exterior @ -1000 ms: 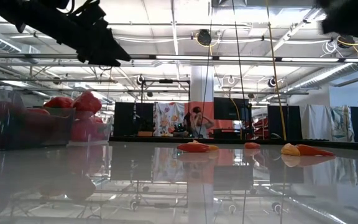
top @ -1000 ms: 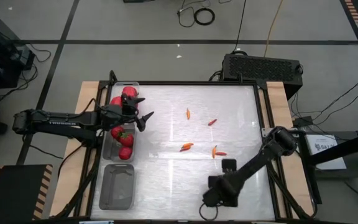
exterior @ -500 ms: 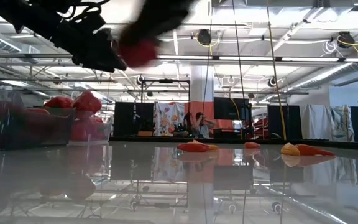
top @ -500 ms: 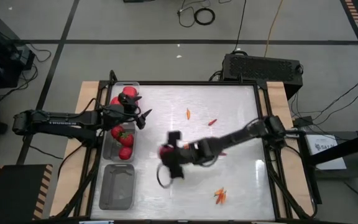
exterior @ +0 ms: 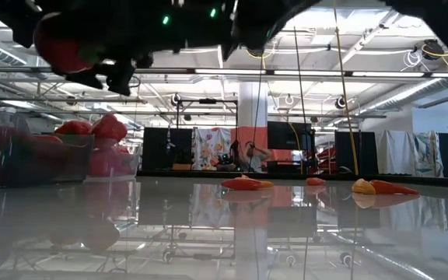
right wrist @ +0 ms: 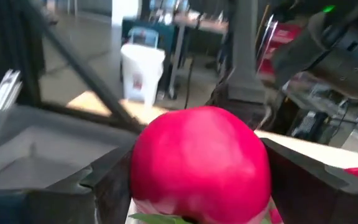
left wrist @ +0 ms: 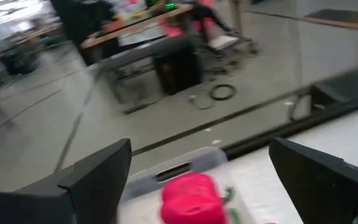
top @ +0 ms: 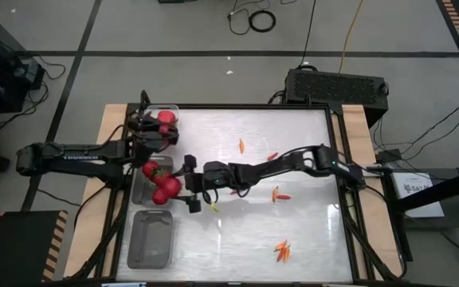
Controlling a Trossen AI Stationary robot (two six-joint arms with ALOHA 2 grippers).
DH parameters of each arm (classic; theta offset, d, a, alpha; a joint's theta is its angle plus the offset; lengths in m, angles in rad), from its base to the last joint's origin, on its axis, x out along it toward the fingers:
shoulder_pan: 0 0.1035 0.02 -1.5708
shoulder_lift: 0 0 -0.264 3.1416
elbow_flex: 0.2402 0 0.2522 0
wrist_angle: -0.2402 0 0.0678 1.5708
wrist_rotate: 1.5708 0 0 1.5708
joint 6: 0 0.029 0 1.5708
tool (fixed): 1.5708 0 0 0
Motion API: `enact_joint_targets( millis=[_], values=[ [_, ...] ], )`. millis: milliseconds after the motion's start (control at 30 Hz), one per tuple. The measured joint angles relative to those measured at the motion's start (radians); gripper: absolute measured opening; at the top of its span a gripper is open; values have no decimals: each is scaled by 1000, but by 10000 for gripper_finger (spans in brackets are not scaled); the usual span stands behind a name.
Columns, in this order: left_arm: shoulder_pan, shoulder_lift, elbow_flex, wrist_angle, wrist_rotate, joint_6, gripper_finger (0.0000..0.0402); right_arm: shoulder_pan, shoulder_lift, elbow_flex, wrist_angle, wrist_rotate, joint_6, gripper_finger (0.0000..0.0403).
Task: Sort produce into baskets
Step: Put the tomato into the top black transparent bin
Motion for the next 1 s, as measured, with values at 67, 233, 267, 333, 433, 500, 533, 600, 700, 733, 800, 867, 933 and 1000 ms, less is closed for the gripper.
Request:
enact_joint_targets(
  millis=[67, 233, 267, 333, 433, 500, 533, 600, 700, 733, 800, 867, 933, 1000],
  values=[
    [22, 0, -2, -6, -13, -20, 384, -11, 41, 0, 115, 2, 21, 302],
    [62, 0, -28, -4, -44, -65, 384, -33, 152, 25, 401, 5, 76, 302],
    [69, 0, -34, -5, -52, -67, 384, -36, 177, 44, 418, 5, 89, 302],
    [86, 0, -44, -3, -54, -65, 384, -42, 231, 108, 423, 3, 105, 302],
    [106, 0, -49, -2, -54, -66, 384, -47, 325, 236, 412, -1, 133, 302],
    [115, 0, -52, -4, -53, -65, 384, -47, 387, 333, 390, -2, 139, 302],
    [118, 0, -52, -5, -53, -60, 384, -47, 413, 382, 367, -2, 139, 302],
    [120, 0, -52, -20, -53, -61, 384, -47, 457, 464, 328, -2, 138, 302],
    [120, 0, -52, -26, -53, -47, 384, -47, 512, 564, 258, -1, 137, 302],
    [120, 0, -52, -26, -53, -42, 384, -47, 524, 582, 242, -1, 137, 302],
    [120, 0, -52, -26, -53, -42, 384, -49, 541, 601, 215, 4, 150, 302],
    [120, 0, -52, -25, -53, -42, 384, -52, 542, 602, 189, 23, 183, 303],
    [120, 0, -52, -22, -53, -42, 384, -55, 542, 605, 169, 60, 210, 310],
    [120, 0, -52, -19, -53, -41, 384, -58, 542, 605, 157, 62, 216, 321]
  ],
)
